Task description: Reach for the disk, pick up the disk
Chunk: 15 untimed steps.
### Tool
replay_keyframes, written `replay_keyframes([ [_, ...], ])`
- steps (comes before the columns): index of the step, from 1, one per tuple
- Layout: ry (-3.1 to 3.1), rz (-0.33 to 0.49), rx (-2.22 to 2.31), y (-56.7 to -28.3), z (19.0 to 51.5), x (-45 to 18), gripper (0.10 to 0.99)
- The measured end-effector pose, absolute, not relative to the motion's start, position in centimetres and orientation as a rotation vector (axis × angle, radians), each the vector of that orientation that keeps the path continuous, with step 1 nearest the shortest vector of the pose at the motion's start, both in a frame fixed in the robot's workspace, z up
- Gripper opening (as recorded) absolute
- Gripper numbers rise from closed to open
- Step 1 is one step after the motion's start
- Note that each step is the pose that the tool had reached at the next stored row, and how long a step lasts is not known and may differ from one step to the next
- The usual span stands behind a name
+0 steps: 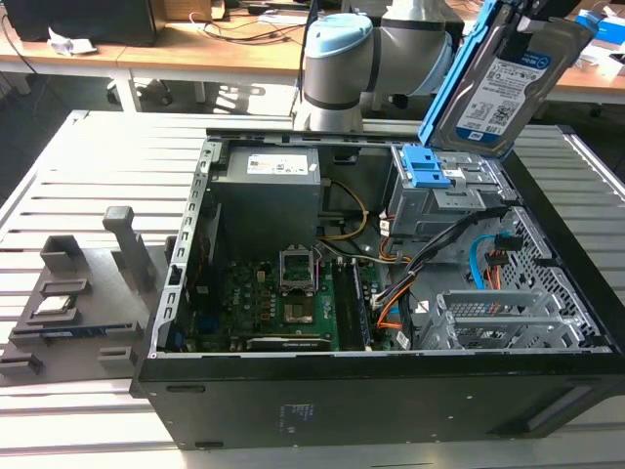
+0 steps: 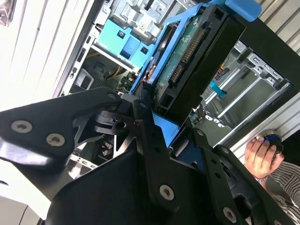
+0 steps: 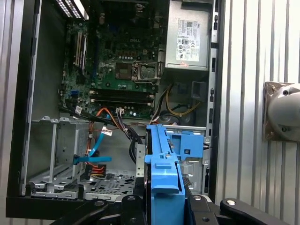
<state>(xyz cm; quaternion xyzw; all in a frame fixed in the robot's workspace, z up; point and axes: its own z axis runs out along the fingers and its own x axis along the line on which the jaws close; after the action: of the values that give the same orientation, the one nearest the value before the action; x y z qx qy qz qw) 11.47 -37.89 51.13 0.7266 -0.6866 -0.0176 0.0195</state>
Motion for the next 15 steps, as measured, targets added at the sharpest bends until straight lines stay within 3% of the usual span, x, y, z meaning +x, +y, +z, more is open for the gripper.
replay_keyframes([
  [15, -2.131, -0.055, 2.255, -41.6, 51.1, 11.5, 0.369],
])
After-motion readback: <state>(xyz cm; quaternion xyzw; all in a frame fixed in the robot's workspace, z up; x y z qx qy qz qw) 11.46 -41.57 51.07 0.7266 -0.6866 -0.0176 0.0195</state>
